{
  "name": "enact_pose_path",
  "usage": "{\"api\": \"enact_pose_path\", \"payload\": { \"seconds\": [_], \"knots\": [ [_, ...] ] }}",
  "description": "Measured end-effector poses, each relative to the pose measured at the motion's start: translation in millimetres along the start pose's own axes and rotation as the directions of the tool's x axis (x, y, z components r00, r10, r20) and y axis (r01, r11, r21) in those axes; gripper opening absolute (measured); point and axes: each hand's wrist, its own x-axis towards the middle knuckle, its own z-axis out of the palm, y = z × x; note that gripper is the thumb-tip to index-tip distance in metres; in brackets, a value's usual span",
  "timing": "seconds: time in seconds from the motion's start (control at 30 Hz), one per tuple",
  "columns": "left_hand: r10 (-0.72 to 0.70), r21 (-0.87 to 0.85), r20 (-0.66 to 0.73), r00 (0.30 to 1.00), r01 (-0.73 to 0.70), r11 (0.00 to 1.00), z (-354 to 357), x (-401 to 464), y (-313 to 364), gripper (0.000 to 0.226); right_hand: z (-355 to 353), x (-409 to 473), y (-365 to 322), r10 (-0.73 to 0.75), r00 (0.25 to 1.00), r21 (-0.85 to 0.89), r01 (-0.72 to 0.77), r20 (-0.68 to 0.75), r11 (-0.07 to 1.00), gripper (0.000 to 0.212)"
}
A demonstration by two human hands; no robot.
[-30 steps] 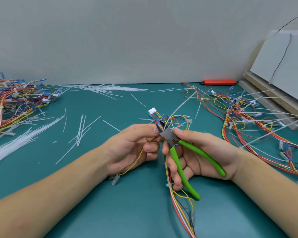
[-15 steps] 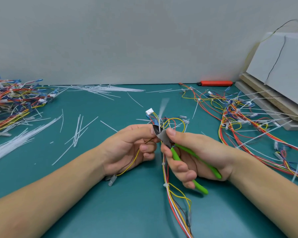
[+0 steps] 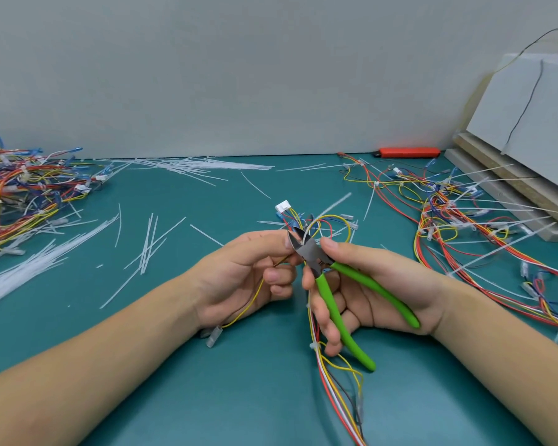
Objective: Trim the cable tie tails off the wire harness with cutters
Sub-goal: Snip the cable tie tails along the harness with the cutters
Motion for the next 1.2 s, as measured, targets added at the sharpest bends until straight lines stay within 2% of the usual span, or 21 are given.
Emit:
{"api": "enact_pose_path", "payload": {
  "seconds": [0.27, 0.43, 0.77, 1.2],
  "knots": [
    [0.013, 0.011, -0.019, 1.0, -0.013, 1.0, 0.9, -1.1, -0.1, 0.019, 1.7, 0.8, 0.5, -0.01, 1.0, -0.011, 0.01, -0.021, 1.0, 0.047],
    [0.033, 0.039, 0.01, 0.999, -0.034, 0.999, 4.1, -1.2, 1.2, 0.011, 7.8, 0.1, -0.4, 0.001, 0.999, -0.046, -0.004, -0.054, 0.999, 0.044],
    [0.032, 0.021, -0.002, 0.999, -0.032, 0.999, 3.0, 0.1, -1.0, 0.01, -1.6, -0.4, -0.2, 0.041, 0.997, 0.061, -0.045, 0.065, 0.997, 0.048],
    [0.023, 0.007, -0.016, 1.0, -0.023, 1.0, 1.2, 0.3, -0.5, 0.01, -1.8, -0.6, 0.0, 0.041, 0.998, 0.056, -0.044, 0.051, 0.997, 0.047]
  ]
}}
